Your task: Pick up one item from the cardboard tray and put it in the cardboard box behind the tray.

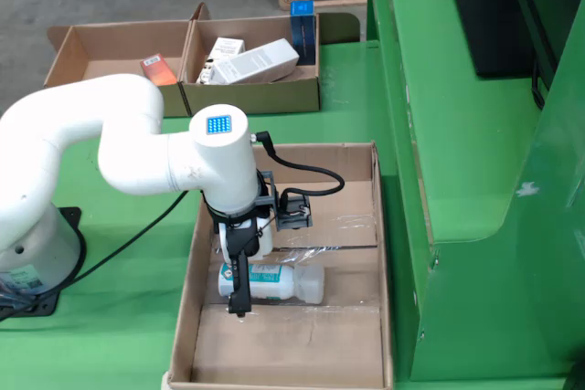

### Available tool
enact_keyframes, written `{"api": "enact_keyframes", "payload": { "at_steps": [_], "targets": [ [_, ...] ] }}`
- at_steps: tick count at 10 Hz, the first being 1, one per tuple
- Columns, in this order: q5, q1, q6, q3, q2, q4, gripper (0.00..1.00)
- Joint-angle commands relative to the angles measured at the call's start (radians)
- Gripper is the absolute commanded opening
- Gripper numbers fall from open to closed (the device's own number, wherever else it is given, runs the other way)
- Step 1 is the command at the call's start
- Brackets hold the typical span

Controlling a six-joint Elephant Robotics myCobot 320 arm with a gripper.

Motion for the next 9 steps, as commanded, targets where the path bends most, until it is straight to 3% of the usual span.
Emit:
{"api": "enact_keyframes", "payload": {
  "at_steps": [1, 9],
  "targets": [
    [0.013, -0.003, -0.007, 0.506, -0.184, 0.028, 1.0],
    [0.002, 0.015, 0.013, 0.506, -0.247, 0.151, 1.0]
  ]
}}
